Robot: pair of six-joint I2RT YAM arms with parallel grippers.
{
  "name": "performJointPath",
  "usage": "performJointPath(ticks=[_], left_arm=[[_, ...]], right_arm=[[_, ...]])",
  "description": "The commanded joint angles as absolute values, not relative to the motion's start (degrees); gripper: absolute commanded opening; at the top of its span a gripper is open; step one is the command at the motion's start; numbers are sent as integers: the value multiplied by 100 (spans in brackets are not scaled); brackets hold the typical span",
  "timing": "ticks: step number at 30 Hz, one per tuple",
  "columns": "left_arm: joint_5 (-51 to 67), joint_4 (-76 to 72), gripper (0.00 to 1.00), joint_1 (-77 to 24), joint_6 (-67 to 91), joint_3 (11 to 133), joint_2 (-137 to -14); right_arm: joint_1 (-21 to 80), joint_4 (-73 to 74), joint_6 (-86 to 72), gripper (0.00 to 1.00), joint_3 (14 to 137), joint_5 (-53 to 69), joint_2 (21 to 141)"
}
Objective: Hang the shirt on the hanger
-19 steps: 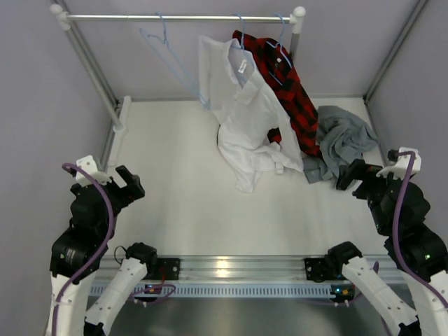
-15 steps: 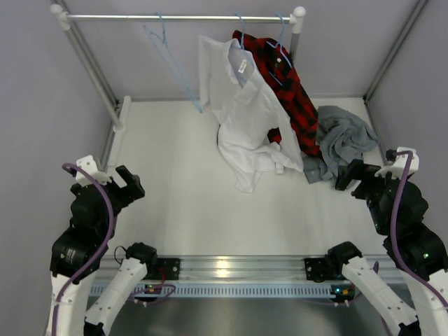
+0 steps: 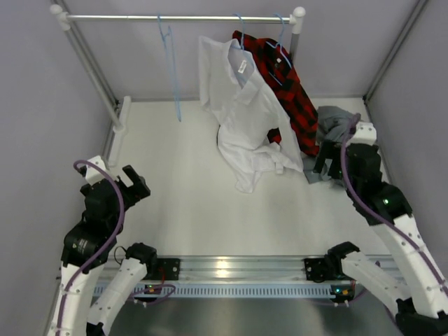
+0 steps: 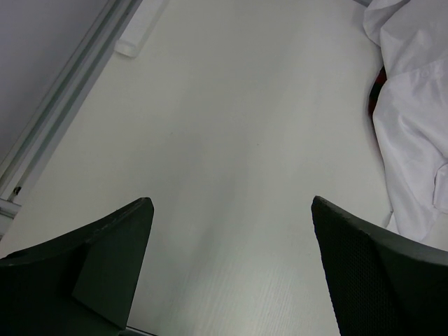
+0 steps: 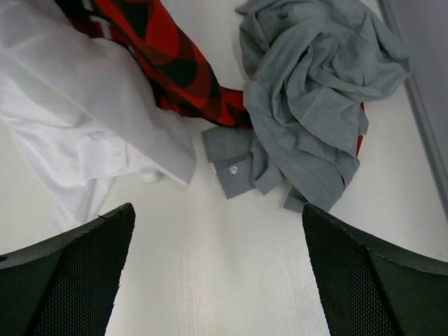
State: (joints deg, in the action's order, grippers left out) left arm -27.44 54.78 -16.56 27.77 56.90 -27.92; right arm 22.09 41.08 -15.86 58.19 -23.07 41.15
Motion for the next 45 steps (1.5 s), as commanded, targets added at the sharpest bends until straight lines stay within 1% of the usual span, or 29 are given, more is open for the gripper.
performJointPath(ticks=[1,2,4,5,6,8,10,11,13,14,16,17,19,20,24,26,28,30,31,32,34,35,36,37,38,41,45], left_arm=[[-2690,5054,98,-1661,2997,5599,-2839],[-2672,5054,98,-1670,3023,5590,-2839],[-2655,5028,98,-1661,3050,5555,-2804],[-2628,5010,98,-1670,3050,5537,-2778],[-2619,4966,98,-1670,3050,5502,-2751],[-2584,4905,98,-1679,3032,5441,-2663],[-2575,4878,98,-1705,3023,5414,-2619],[-2575,4861,98,-1714,3023,5397,-2584],[-2566,4843,98,-1723,3015,5379,-2549],[-2558,4834,98,-1731,3015,5379,-2505],[-2549,4790,98,-1731,2997,5344,-2479],[-2540,4781,98,-1731,2997,5344,-2452],[-2531,4781,98,-1766,2988,5335,-2435],[-2531,4781,98,-1793,2997,5335,-2426],[-2584,4781,98,-1881,3006,5317,-2338],[-2610,4764,98,-1881,2997,5300,-2285],[-2610,4746,98,-1881,2997,5282,-2224],[-2610,4737,98,-1881,2980,5273,-2206],[-2610,4737,98,-1890,2979,5273,-2215],[-2610,4729,98,-1890,2979,5273,-2224],[-2602,4737,98,-1881,2971,5282,-2241],[-2602,4729,98,-1881,2971,5282,-2259],[-2602,4729,98,-1890,2971,5274,-2267],[-2602,4720,98,-1890,2971,5273,-2276],[-2610,4728,98,-1890,2971,5273,-2276],[-2619,4729,98,-1890,2980,5273,-2268],[-2645,4737,98,-1890,2988,5265,-2250]], right_arm=[[1882,3630,-1608,99,6055,-2997,4964],[1368,3465,-1591,100,6090,-2901,5270],[777,3201,-1634,99,6109,-2235,5475],[225,2860,-1678,100,6056,-1998,5641],[54,2700,-1705,100,6030,-1577,5738],[-464,2418,-1766,99,6081,-1320,6132],[-562,2075,-1653,99,6222,-1064,6502],[-615,2013,-1548,99,6475,-1020,6974],[-685,1908,-1486,99,6775,-1020,7503],[-738,1864,-1477,99,7107,-1037,8045],[-738,1741,-1294,100,7486,-1117,8610],[-738,1740,-1222,99,7880,-1099,9135],[-738,1723,-1038,99,8181,-1011,9569],[-738,1723,-1020,99,8461,-1072,9972],[-738,1617,-669,99,8780,-888,10748],[-747,1731,-598,99,8877,-1001,11133],[-747,1723,-624,99,8816,-1028,11293],[-747,1714,-642,91,8737,-1055,11329],[-747,1714,-633,83,8728,-1055,11355],[-747,1705,-624,69,8719,-1063,11347],[-747,1688,-580,55,8736,-1195,11312],[-747,1670,-554,41,8745,-1239,11198],[-747,1679,-554,35,8771,-1352,11145],[-747,1670,-536,26,8798,-1371,11014],[-773,1670,-545,0,8867,-1371,10926],[-791,1670,-598,0,8912,-1310,10488],[-791,1679,-747,0,8886,-1555,9766]])
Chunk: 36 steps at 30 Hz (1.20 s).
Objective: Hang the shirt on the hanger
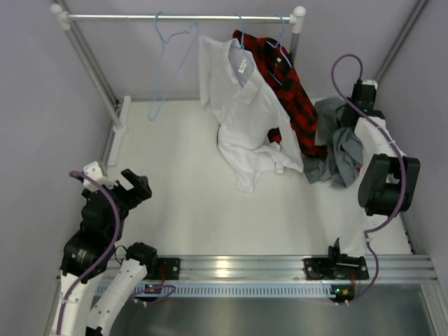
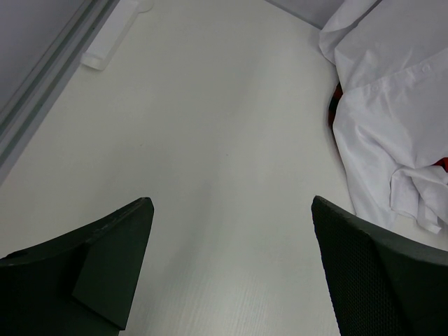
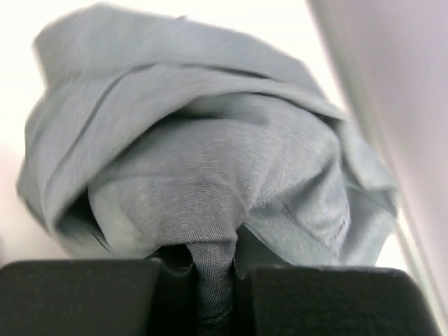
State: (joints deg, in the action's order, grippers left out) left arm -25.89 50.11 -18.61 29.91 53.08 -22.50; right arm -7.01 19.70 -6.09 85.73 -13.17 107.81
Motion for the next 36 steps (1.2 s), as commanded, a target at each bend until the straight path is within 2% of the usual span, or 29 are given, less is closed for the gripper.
performJointPath(ticks=[1,9,13,19,23,25,26,30,32,35,36], left_arm=[[-2646,4737,98,-1890,2988,5265,-2250],[-2672,4737,98,-1890,2997,5256,-2215],[-2707,4729,98,-1881,2997,5238,-2197],[-2742,4729,98,-1890,3015,5238,-2153],[-2795,4729,98,-1881,3023,5221,-2092],[-2812,4729,98,-1890,3023,5212,-2048],[-2821,4737,98,-1890,3023,5212,-2030],[-2891,4737,98,-1890,3032,5203,-1943],[-2900,4737,98,-1881,3023,5203,-1907],[-2900,4737,98,-1872,3023,5212,-1907],[-2892,4729,98,-1881,3015,5221,-1925]], right_arm=[[-782,1679,-764,0,8868,-1547,9443],[-756,1714,-922,0,8736,-1415,7394],[-721,2021,-1019,0,9095,-1030,6330],[-712,2556,-1300,0,10376,516,5547],[-712,2628,-1897,0,11494,2708,5651],[-712,2061,-2660,0,11715,3416,5748],[-712,1778,-2994,0,11672,4037,5765],[-712,135,-4908,0,10324,4605,5547],[-712,-549,-5376,0,9811,4762,5450],[-528,-205,-5109,0,9133,4781,5379],[-75,-37,-4880,0,8888,4755,5431]])
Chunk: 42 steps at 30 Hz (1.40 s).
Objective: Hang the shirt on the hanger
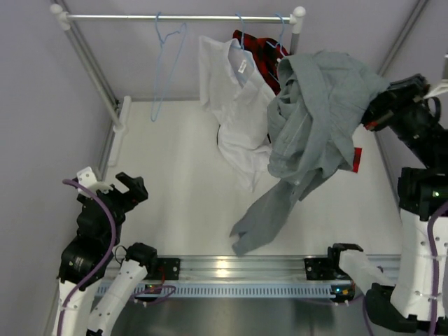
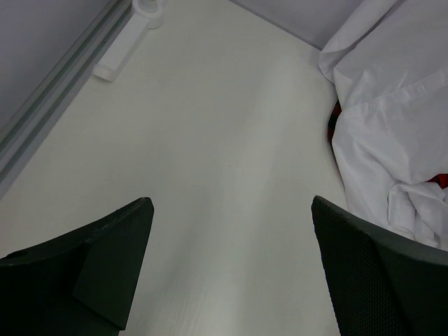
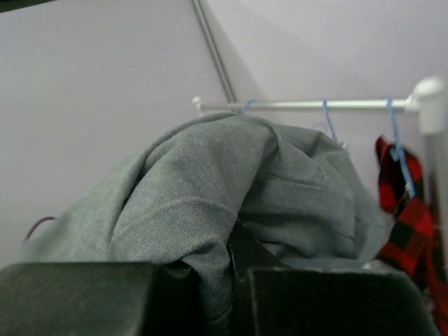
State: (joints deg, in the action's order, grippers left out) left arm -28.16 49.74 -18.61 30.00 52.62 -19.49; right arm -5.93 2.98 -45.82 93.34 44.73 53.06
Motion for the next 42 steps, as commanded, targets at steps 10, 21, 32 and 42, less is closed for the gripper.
performJointPath(ticks=[10,21,32,42], left_arm=[[-2742,4720,98,-1854,2936,5265,-2022],[-932,4535,98,-1855,2541,5441,-2768],[-764,4483,98,-1854,2470,5414,-3541],[-1142,4421,98,-1863,2619,5282,-3490]], right_arm=[[3981,1205,-2539,0,6383,1206,5485],[4765,360,-3199,5,4167,-606,6504],[4930,3424,-2689,69,4987,-2598,5299],[7311,4809,-3455,92,7425,-4896,7337]])
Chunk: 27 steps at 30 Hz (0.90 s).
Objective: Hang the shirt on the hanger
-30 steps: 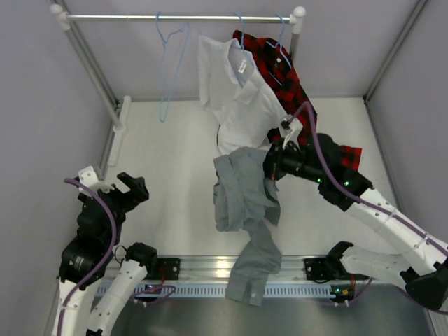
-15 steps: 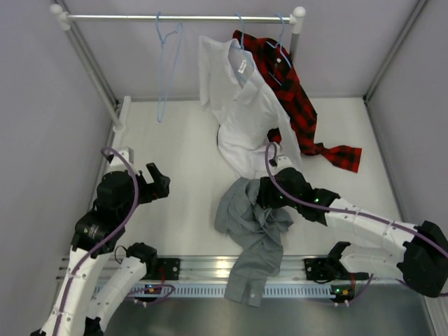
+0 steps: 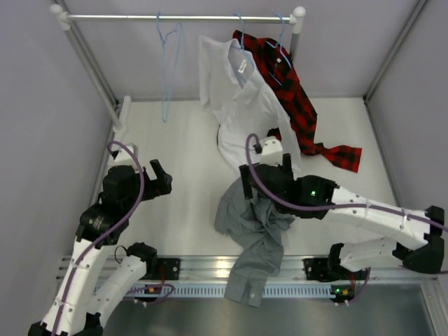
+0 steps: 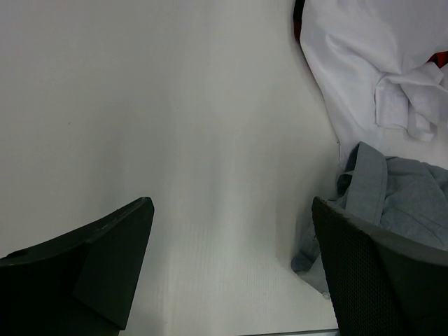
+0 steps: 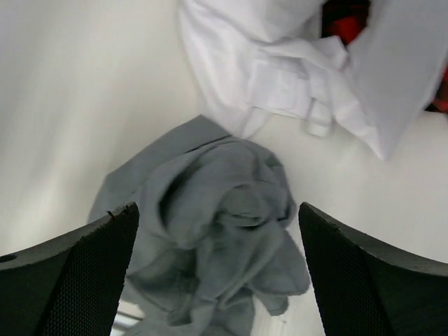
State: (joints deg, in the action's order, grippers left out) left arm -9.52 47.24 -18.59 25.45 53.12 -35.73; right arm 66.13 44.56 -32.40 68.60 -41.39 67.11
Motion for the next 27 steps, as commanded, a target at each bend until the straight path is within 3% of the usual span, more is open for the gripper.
performJointPath(ticks=[1,11,18,19,20,22,23,25,27], left_arm=[[-1160,4421,98,-1855,2628,5274,-3472],[-1485,4421,98,-1863,2751,5203,-2980],[-1617,4421,98,-1863,2786,5159,-2637],[-1626,4421,98,-1872,2786,5159,-2619],[-1626,4430,98,-1863,2786,5159,-2619],[-1635,4421,98,-1863,2786,5159,-2610],[-1626,4421,98,-1872,2786,5168,-2610],[-1626,4421,98,-1863,2777,5168,-2593],[-1626,4421,98,-1863,2786,5168,-2575]], right_arm=[[7434,4703,-3376,92,7601,-4852,7574],[7954,4526,-3761,91,9078,-4825,10403],[7840,4965,-4192,83,9088,-5264,11170],[7849,4957,-4210,79,9018,-5265,11232],[7840,4966,-4245,66,8974,-5265,11250],[7840,4966,-4333,56,8860,-5335,11250],[7849,4975,-4350,45,8825,-5352,11241],[7849,4983,-4403,35,8737,-5440,11145],[7866,4983,-4403,9,8684,-5545,11040]])
